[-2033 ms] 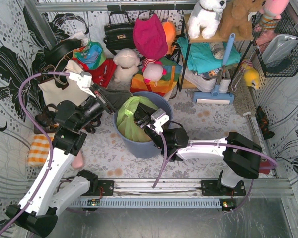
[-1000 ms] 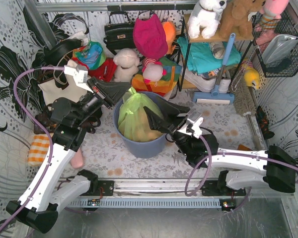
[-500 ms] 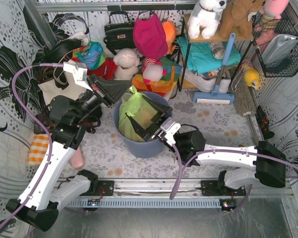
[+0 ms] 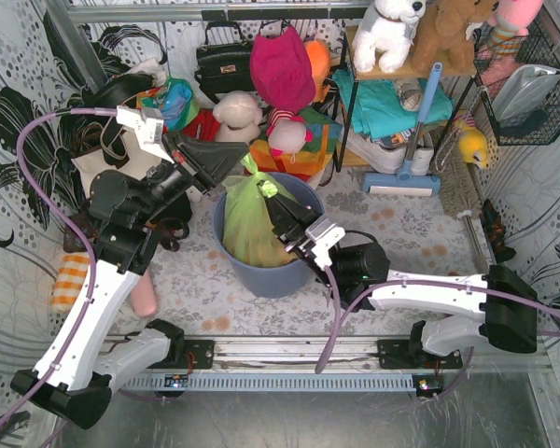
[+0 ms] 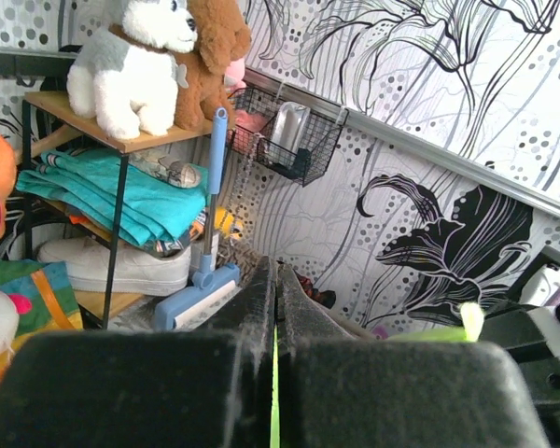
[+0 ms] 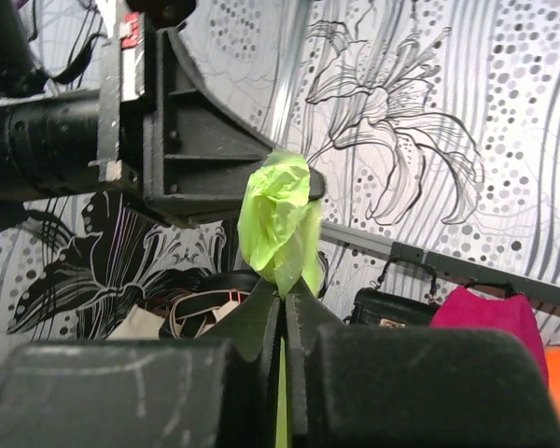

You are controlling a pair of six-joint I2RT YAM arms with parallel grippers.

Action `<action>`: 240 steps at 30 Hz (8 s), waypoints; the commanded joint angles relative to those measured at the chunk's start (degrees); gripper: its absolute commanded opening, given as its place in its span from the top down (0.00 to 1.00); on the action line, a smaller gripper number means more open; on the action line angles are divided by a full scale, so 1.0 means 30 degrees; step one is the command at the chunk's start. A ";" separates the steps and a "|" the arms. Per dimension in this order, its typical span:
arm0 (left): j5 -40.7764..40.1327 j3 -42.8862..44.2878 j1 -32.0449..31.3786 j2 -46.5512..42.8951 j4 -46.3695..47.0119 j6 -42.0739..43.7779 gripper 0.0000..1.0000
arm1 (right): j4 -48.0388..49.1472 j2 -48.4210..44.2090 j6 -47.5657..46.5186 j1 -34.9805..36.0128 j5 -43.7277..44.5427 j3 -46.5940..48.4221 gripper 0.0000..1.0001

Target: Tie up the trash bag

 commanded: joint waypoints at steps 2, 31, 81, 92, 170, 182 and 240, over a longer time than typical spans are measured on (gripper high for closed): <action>-0.0648 0.1456 -0.0054 0.0301 -0.0480 0.1552 1.00 | 0.0042 -0.1864 0.1847 0.0176 0.2192 -0.0205 1.00; -1.5670 -0.0342 -0.0040 0.2045 -0.8866 0.7622 1.00 | -1.2486 -0.9092 1.0292 0.1480 1.0936 -0.5890 1.00; -0.7503 -0.1369 0.0199 0.1082 -0.7497 0.0363 0.25 | -2.9171 -0.3423 2.1604 -0.0541 0.3595 0.4938 0.57; -0.7429 -0.1317 0.0412 0.1278 -0.7152 0.0669 0.25 | -2.8272 -0.2255 2.0413 -0.1017 0.4446 0.5925 0.86; -0.3609 -0.2908 0.0552 0.0653 -0.3141 -0.0820 0.36 | -2.9284 -0.4101 1.9057 -0.1025 1.0213 0.5938 1.00; -0.2522 -0.2293 0.0527 0.2346 -0.0483 -0.1615 0.42 | -2.8065 -0.4008 1.8040 -0.1025 1.0095 0.5577 1.00; -0.9228 -0.2436 0.0545 -0.1237 -0.7314 0.3547 1.00 | -3.1824 -0.6469 1.7498 -0.2096 0.7557 0.5335 1.00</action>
